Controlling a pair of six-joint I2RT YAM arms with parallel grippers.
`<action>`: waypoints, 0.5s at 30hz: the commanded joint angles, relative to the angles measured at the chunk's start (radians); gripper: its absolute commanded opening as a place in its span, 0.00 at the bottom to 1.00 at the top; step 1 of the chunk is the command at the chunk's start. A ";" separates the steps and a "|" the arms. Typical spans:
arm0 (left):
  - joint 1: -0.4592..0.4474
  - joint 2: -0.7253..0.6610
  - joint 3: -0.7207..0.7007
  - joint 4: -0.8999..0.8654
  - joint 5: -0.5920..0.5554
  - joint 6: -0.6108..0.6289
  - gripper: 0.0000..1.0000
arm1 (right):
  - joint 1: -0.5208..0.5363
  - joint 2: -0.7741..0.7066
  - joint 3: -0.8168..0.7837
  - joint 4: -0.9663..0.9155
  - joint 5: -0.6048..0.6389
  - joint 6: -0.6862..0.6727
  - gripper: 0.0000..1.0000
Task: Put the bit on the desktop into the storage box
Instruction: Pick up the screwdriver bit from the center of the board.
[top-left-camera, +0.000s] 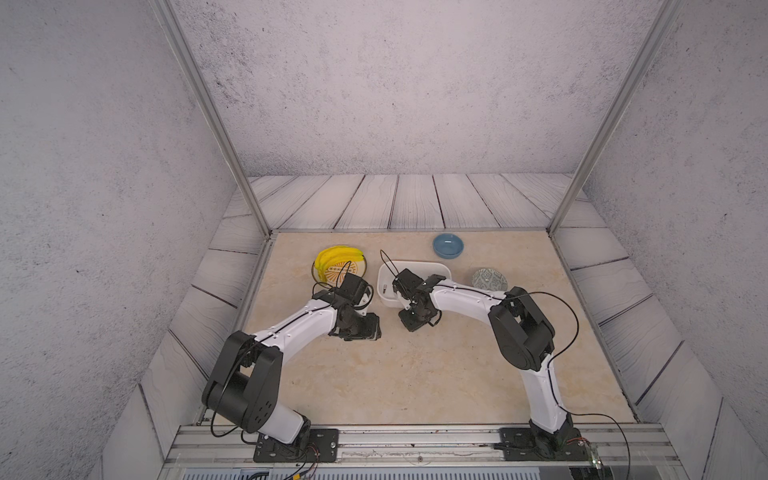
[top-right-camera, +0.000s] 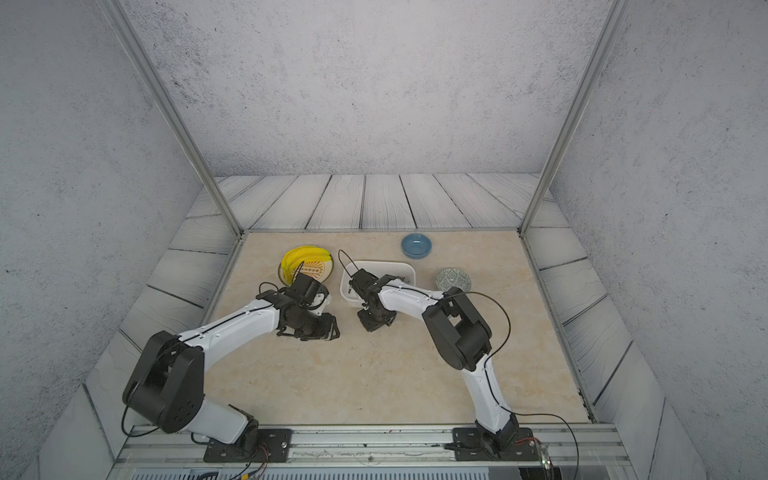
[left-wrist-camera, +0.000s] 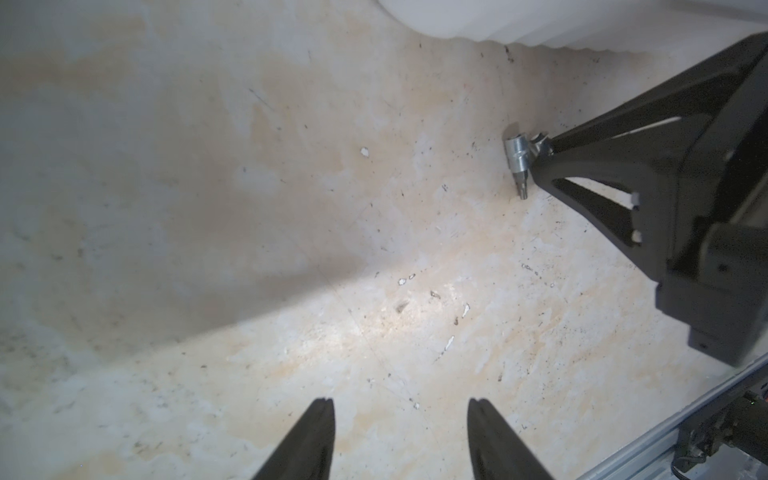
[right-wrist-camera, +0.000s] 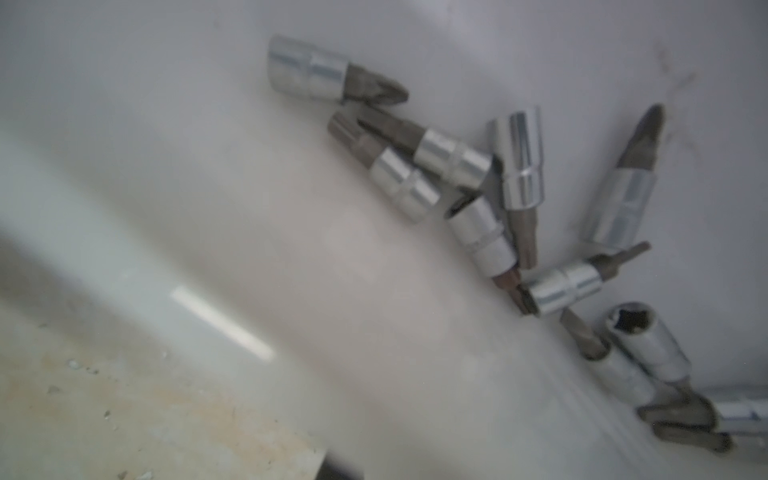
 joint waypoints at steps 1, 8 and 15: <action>-0.005 0.024 -0.011 0.014 -0.001 -0.003 0.57 | 0.012 0.025 -0.029 -0.020 -0.021 -0.001 0.10; -0.027 0.057 0.005 0.030 -0.017 -0.009 0.57 | 0.015 -0.046 -0.060 -0.015 -0.041 0.010 0.00; -0.040 0.075 0.023 0.040 -0.023 -0.016 0.57 | 0.015 -0.184 -0.044 -0.084 -0.027 0.011 0.00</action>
